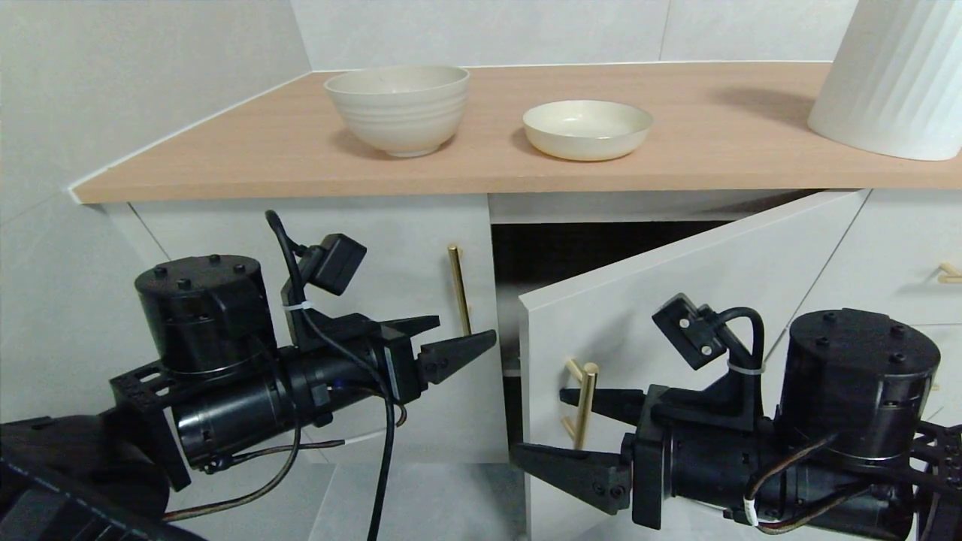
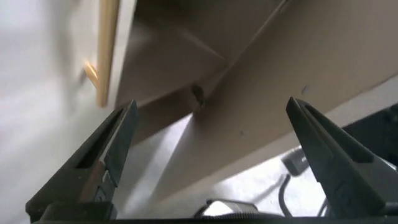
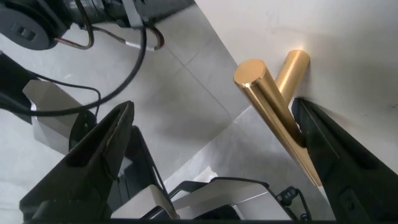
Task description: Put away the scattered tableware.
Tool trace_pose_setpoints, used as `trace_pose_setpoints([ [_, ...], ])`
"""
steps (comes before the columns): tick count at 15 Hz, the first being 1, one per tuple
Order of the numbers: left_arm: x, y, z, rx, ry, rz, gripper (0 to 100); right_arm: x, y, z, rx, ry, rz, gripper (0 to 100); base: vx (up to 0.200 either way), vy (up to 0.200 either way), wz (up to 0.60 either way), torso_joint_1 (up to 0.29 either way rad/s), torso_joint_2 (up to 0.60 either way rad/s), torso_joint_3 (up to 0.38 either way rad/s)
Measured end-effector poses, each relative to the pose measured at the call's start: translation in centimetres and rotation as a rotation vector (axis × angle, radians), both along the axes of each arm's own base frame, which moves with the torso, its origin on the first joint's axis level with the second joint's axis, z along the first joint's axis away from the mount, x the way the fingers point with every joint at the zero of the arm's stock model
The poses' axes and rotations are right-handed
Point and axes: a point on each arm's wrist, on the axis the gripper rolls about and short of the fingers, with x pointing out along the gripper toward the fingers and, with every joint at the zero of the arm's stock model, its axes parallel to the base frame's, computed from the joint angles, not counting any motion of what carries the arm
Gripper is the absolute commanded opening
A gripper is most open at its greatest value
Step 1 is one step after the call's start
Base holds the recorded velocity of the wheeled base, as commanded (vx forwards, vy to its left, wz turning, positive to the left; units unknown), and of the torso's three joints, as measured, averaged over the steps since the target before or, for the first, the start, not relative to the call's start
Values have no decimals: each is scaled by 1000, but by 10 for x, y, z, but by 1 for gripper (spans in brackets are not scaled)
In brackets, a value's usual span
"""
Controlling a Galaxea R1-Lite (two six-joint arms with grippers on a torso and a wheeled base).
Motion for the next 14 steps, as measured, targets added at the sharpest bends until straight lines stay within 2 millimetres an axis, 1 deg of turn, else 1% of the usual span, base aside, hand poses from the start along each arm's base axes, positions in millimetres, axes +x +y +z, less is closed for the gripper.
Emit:
trace_pose_setpoints([
  [1, -1, -1, -1, 4, 5, -1, 100, 0, 0, -1, -2, 2, 0, 100, 0, 0, 0, 0, 0, 0],
  [2, -1, -2, -2, 5, 6, -1, 0, 0, 0, -2, -5, 4, 1, 100, 0, 0, 0, 0, 0, 0],
  [5, -4, -9, -5, 9, 11, -25, 0, 0, 0, -5, -14, 12, 1, 100, 0, 0, 0, 0, 0, 0],
  [7, -3, -14, -4, 1, -1, -40, 0, 0, -1, -6, -19, 16, 0, 100, 0, 0, 0, 0, 0, 0],
  [10, -8, -22, -2, -4, -12, -75, 0, -1, -1, -8, -25, 21, 0, 100, 0, 0, 0, 0, 0, 0],
  [12, -5, -28, -4, -2, -8, -89, 0, -1, -2, -8, -25, 22, -1, 100, 0, 0, 0, 0, 0, 0],
  [14, 2, -34, -8, -1, 5, -94, 0, -1, -2, -8, -25, 21, -4, 100, 0, 0, 0, 0, 0, 0],
])
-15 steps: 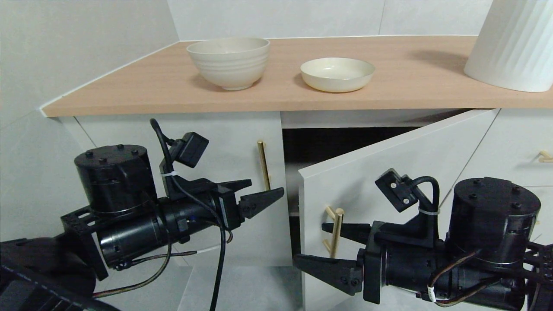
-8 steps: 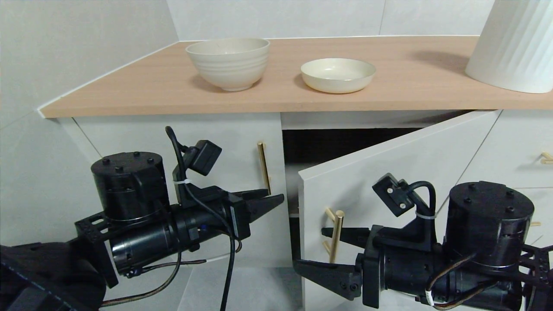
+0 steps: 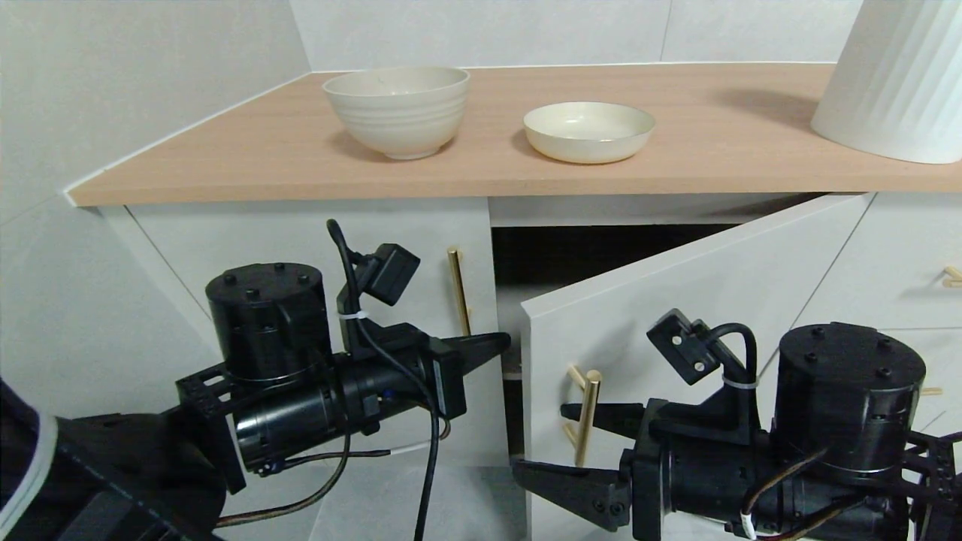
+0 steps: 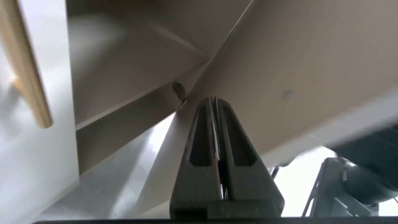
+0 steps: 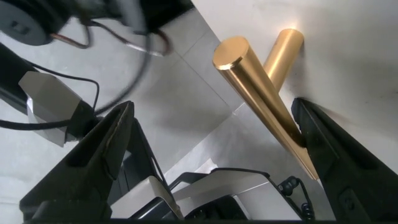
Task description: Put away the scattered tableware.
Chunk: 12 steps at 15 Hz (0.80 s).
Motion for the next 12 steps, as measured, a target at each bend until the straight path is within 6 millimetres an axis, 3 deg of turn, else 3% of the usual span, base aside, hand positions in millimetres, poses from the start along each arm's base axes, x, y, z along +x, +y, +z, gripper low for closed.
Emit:
trace_pose_setpoints([
  [12, 11, -34, -20, -77, -97, -66, 0, 7, -15, 11, 29, -21, -52, 100, 0, 0, 0, 0, 0, 0],
])
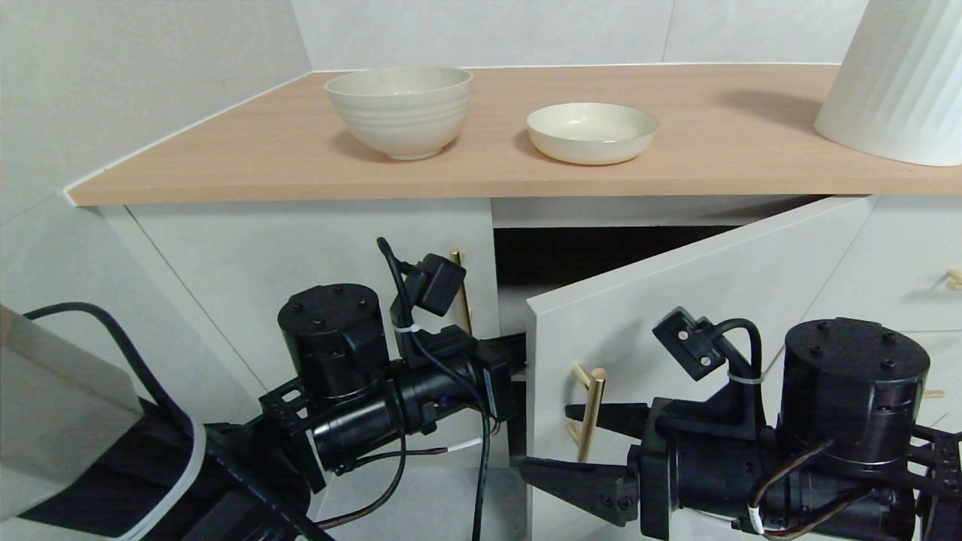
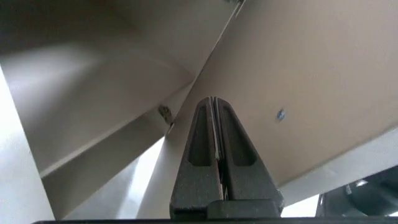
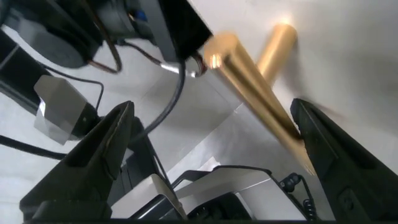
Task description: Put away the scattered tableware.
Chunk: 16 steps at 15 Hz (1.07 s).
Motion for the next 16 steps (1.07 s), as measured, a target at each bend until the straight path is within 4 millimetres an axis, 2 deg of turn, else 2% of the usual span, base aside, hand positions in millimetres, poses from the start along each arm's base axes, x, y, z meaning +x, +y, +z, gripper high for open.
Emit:
trace_pose_setpoints([
  [6, 2, -2, -7, 11, 18, -8, 0, 3, -25, 11, 21, -43, -90, 100, 0, 0, 0, 0, 0, 0],
  [9, 1, -2, -5, 8, 14, -9, 0, -3, -43, 4, -100, -126, -178, 100, 0, 0, 0, 0, 0, 0],
  [10, 1, -2, -6, 8, 14, -9, 0, -7, -50, 0, -176, -144, -272, 100, 0, 0, 0, 0, 0, 0],
  [12, 0, -3, -7, 10, 18, -11, 0, -21, -58, 2, -219, -137, -316, 100, 0, 0, 0, 0, 0, 0],
  [16, -1, -11, -9, 3, 35, -33, 0, -53, -79, 21, -230, -64, -211, 100, 0, 0, 0, 0, 0, 0],
])
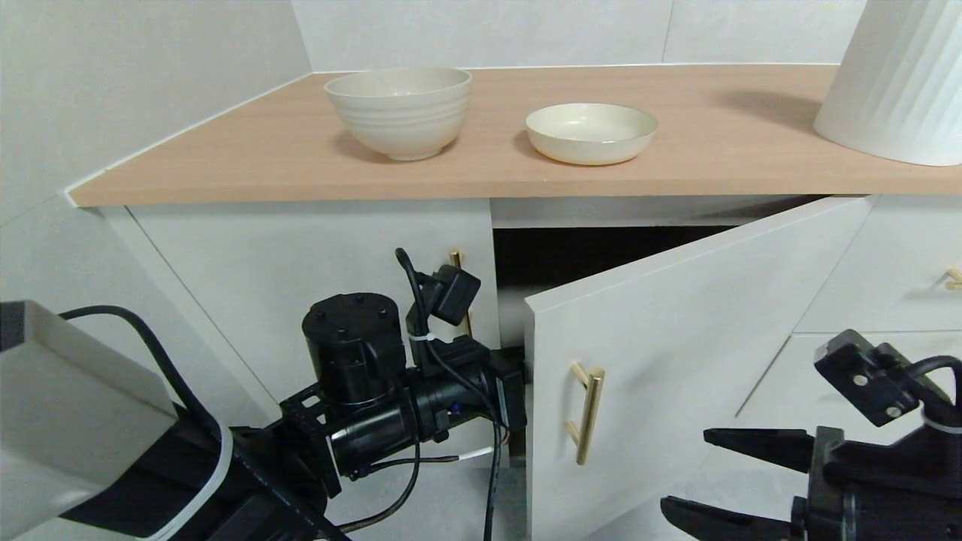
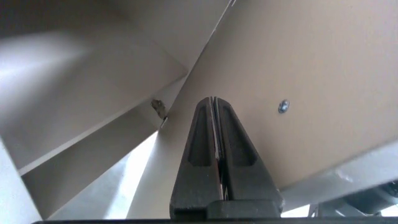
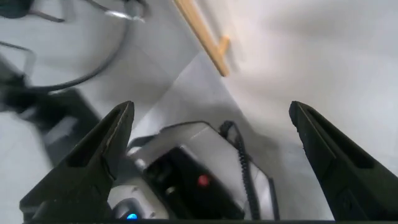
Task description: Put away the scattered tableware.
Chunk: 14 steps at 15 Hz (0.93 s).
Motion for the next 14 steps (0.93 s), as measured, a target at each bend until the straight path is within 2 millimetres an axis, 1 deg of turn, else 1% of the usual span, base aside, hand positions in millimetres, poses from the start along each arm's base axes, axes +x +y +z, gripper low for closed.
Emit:
trace_pose_setpoints([
  [1, 0, -1, 0, -1, 0, -2, 0, -4, -3, 9, 25, -19, 7, 100, 0, 0, 0, 0, 0, 0],
  [3, 2, -3, 2, 1, 1, -2, 0, -9, -8, 17, 54, -47, 9, 100, 0, 0, 0, 0, 0, 0],
  [9, 0, -6, 8, -11, -13, -17, 0, -13, -12, 23, 75, -71, 4, 100, -200, 0, 0, 4, 0, 2],
  [11, 4, -11, 8, -17, -20, -15, 0, -13, -13, 23, 77, -73, -1, 100, 0, 0, 0, 0, 0, 0],
  [14, 11, -20, 0, -9, -10, -25, 0, -13, -13, 24, 78, -75, -3, 100, 0, 0, 0, 0, 0, 0],
])
